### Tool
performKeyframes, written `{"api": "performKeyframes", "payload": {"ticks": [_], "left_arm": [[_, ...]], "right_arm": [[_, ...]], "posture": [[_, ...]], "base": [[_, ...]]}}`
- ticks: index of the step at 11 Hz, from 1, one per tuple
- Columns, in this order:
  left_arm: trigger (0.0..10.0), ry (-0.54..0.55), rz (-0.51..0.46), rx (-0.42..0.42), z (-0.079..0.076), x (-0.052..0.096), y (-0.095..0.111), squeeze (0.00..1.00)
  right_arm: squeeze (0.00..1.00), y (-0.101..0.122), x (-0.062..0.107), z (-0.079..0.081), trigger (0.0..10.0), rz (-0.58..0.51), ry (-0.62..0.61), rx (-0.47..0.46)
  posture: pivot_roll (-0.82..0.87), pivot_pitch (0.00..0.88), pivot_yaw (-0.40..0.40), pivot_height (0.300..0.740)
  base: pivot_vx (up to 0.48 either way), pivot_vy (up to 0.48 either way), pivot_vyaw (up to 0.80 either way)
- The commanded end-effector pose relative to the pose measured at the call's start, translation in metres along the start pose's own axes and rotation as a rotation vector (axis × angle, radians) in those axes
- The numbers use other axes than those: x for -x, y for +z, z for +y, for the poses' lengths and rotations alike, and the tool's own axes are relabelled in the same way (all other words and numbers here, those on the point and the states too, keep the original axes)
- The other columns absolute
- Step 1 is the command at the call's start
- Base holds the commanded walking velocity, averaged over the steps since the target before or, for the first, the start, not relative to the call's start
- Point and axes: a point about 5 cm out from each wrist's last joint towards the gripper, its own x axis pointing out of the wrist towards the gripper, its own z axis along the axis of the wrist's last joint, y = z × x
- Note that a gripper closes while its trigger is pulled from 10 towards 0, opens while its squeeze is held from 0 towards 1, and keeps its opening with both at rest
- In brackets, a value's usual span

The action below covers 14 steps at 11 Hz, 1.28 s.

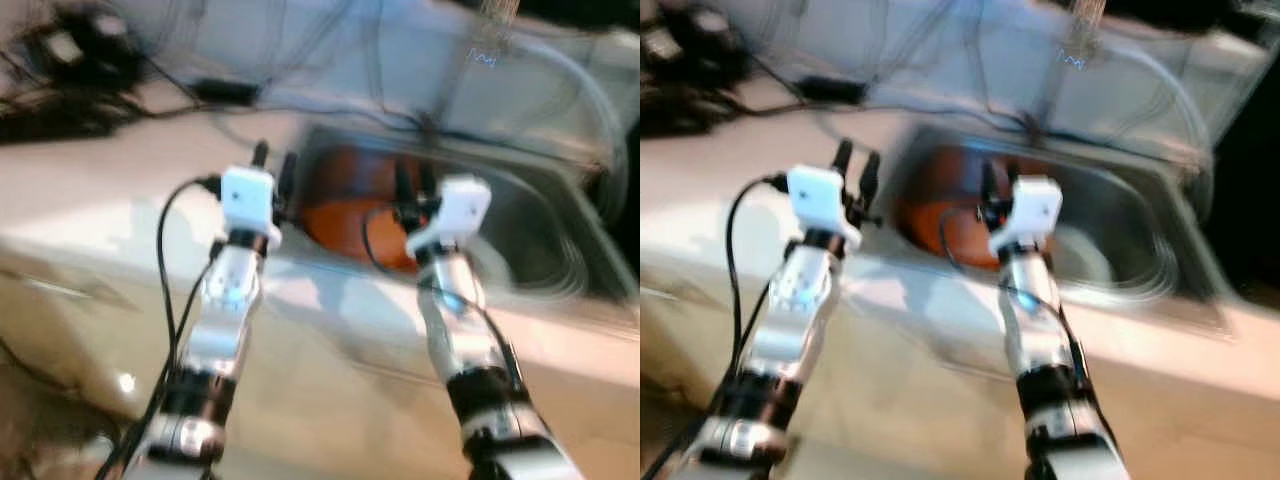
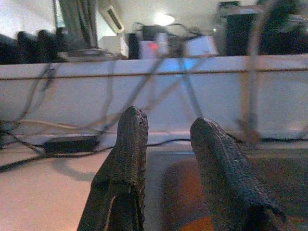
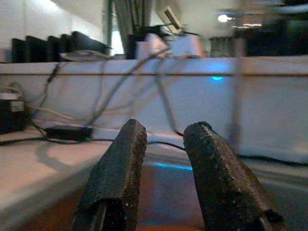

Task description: Kitchen organization

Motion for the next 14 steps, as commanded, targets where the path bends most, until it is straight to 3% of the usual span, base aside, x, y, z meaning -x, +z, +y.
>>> {"api": "performKeyframes", "payload": {"ticks": [1,8,14], "left_arm": [[10.0,-0.022,-0.02,0.0,-0.008,-0.003,0.004,0.0],[10.0,-0.049,-0.028,0.024,-0.018,-0.002,0.005,0.0],[10.0,-0.045,-0.016,0.018,-0.015,-0.001,0.001,0.0]], "right_arm": [[0.0,0.001,0.001,-0.008,10.0,0.004,-0.024,0.004],[0.0,0.0,0.005,-0.014,10.0,0.012,-0.032,0.012],[0.0,-0.003,0.007,-0.02,10.0,0.024,-0.049,0.024]], "posture": [[0.19,0.001,-0.061,0.74],[0.19,0.009,-0.058,0.74],[0.19,0.01,-0.058,0.74]], "base": [[0.0,-0.48,0.0],[0.0,-0.463,0.0],[0.0,-0.412,0.0]]}}
